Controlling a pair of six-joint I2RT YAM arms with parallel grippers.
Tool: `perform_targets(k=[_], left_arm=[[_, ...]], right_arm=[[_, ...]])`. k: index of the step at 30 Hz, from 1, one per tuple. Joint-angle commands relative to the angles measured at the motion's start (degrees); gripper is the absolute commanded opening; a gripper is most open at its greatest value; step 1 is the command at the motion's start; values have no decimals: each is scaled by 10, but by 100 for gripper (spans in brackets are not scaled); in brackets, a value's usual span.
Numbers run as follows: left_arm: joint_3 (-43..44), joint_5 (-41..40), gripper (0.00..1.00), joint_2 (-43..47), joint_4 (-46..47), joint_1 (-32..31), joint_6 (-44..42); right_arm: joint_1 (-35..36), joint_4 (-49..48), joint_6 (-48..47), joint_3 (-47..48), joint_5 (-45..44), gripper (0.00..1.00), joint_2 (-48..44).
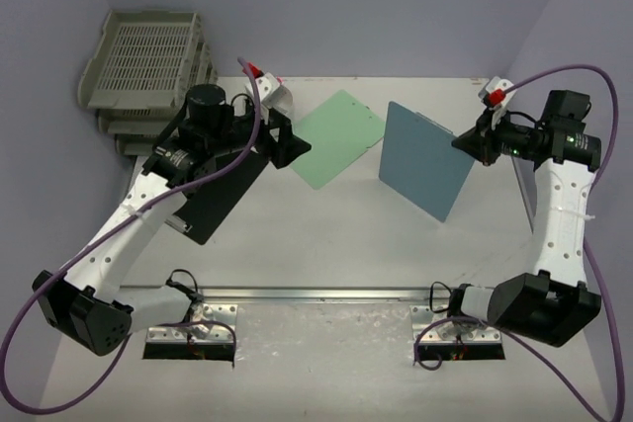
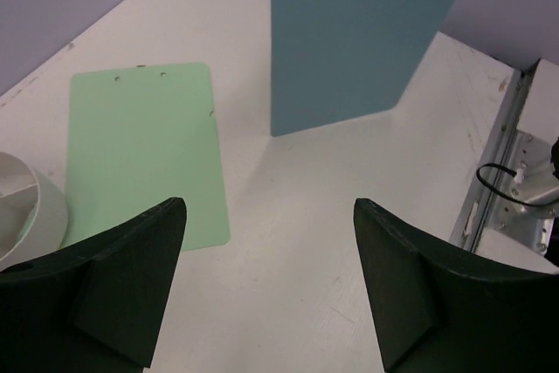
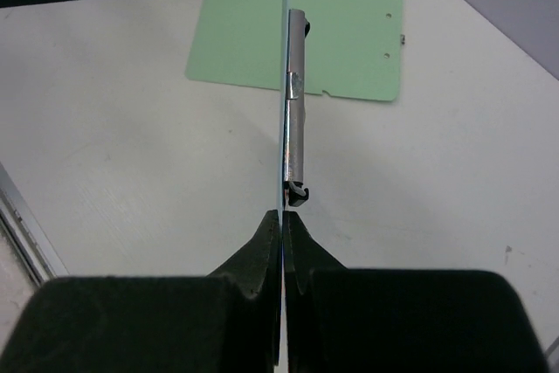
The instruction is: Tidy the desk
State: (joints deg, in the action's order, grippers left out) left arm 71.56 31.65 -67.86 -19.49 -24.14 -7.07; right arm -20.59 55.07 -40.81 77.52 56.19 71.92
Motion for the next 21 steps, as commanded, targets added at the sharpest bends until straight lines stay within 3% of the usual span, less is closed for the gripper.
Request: perform_targets(k=[1, 7, 15, 21], left_arm=[[-22, 97, 76, -1, 33, -24, -101], [66, 117, 77, -75, 10, -87, -233], [143, 139, 78, -138, -11, -165, -283], [225, 152, 80, -182, -120, -215, -299]], right_arm=[[12, -4, -39, -39, 27, 0, -36], [12, 33, -112, -91, 49, 0, -79], [12, 44, -189, -164, 61, 0, -167], [12, 39, -240, -213, 71, 0, -233]])
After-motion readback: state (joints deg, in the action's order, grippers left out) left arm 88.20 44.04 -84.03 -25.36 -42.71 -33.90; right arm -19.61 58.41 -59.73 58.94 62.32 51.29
